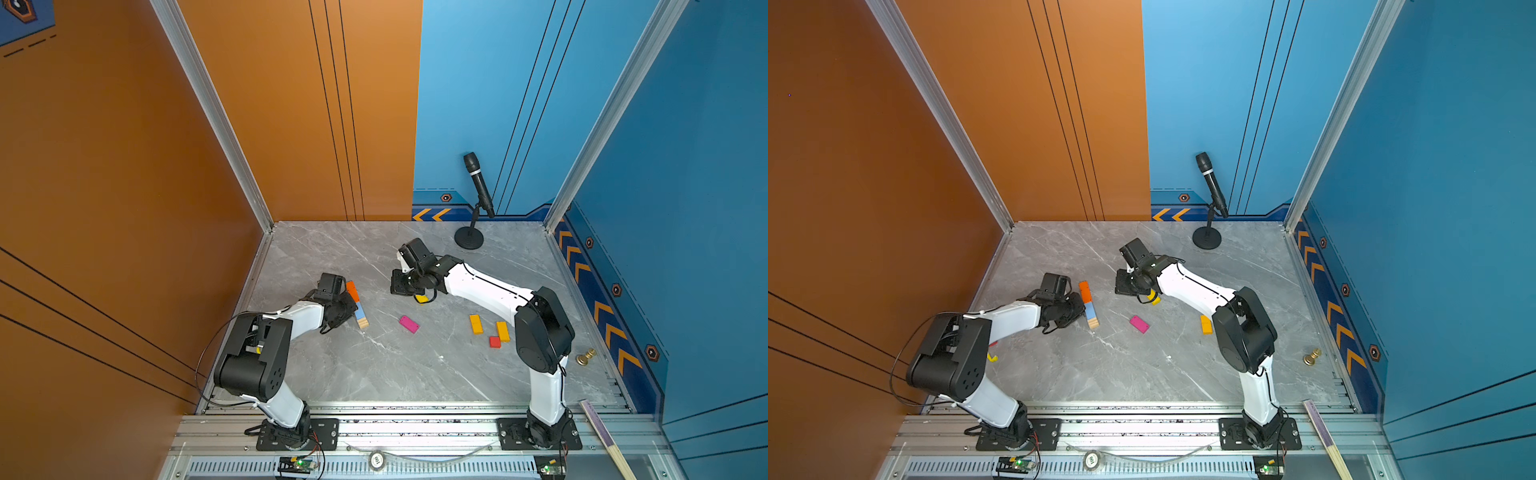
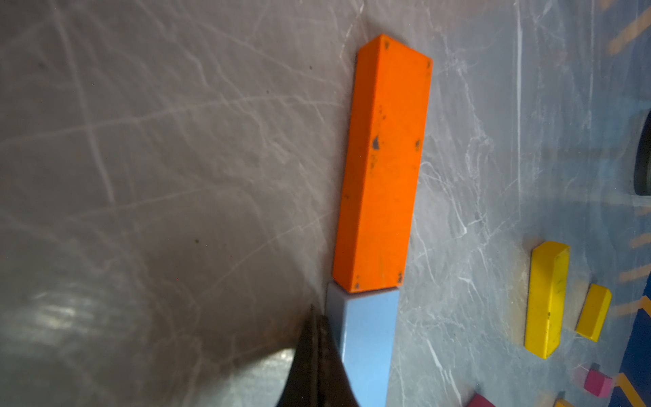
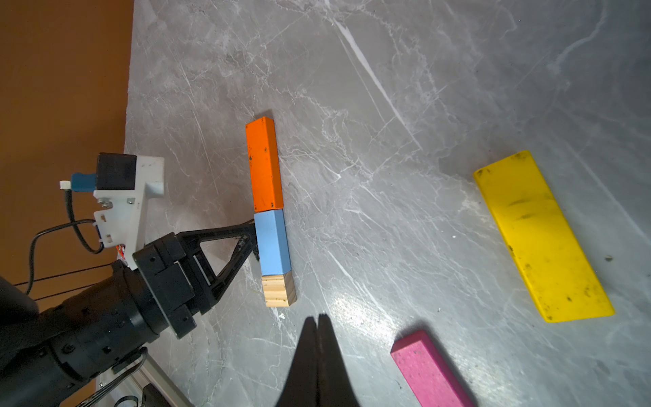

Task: Assemble the letter v with building blocks
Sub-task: Adjust the building block at the center of the board, then pick up the building block from the center of the board.

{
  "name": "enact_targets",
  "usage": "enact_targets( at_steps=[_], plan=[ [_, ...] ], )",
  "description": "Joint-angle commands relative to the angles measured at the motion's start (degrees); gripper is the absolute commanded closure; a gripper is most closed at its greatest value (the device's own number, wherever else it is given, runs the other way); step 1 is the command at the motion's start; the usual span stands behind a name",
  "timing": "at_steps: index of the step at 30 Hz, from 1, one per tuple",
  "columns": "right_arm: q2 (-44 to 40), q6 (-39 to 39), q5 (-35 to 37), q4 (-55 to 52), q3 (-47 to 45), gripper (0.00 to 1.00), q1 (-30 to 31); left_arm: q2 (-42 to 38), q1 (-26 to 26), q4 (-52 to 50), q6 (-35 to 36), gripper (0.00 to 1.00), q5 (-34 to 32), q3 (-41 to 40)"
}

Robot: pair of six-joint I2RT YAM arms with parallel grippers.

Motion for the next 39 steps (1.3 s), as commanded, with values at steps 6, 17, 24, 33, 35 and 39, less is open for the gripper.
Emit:
enact_targets(
  at_steps=[6,17,24,33,35,39],
  plan=[
    [-2.0,0.96,-0.21,1.05,-0.95,0.98,0.45,-0.05,0.59,-4.29,0.66,1.0,-0.18,0.73],
    [-4.64,-1.71,1.42,-1.91,-2.22,0.94,0.36,-6.98,1.71,-11.63,2.28,1.0,-4.58,0.92],
    [-8.25,-11.07,4.05,-12.67,-5.23,0.68,0.18,-15.71,2.35,-17.48,4.69,1.0,-9.01,1.94],
    [-10.84,-17.56,7.06,-17.79,-12.89,0.18,0.78,-27.94,2.66,-22.62,6.68,1.0,-12.56,1.93],
    [-10.68,-18.89,7.18,-18.07,-13.68,0.1,1.24,-29.45,2.65,-23.61,6.72,1.0,-12.92,1.96],
    [-9.37,-21.38,7.1,-17.84,-13.77,0.04,2.14,-30.93,2.63,-24.51,6.63,1.0,-13.46,1.45]
  ],
)
